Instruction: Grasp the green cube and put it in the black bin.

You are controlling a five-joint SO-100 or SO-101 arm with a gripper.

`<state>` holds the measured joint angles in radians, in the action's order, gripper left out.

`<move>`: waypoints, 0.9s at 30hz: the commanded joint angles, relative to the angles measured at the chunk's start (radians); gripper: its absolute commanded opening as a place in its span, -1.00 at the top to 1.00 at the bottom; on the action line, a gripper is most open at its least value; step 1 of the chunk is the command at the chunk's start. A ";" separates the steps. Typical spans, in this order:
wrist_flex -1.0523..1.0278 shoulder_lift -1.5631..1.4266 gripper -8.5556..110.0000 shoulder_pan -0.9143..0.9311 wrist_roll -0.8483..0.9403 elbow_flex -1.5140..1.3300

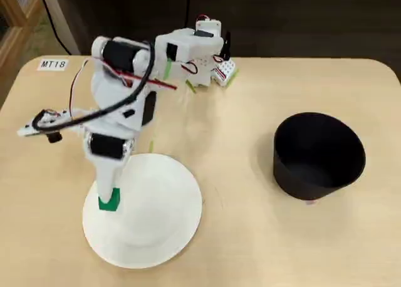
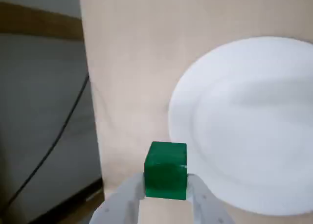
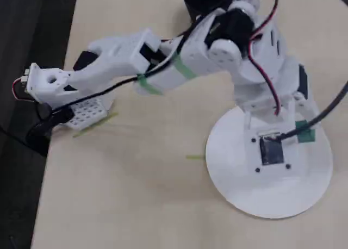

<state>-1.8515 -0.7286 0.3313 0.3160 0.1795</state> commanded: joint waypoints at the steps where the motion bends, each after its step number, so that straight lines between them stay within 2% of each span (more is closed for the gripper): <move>1: -0.008 -0.242 0.86 -0.064 -0.071 -0.179; 9: -0.008 -0.661 0.86 -0.241 -0.322 -0.603; 17: 0.012 -1.085 0.86 -0.534 -0.431 -1.216; 22: 0.245 -1.247 0.86 -0.775 -0.511 -1.565; 27: 0.391 -1.167 0.86 -0.937 -0.477 -1.608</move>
<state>-1.5386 -1.9083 -0.5369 -0.1856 -1.4220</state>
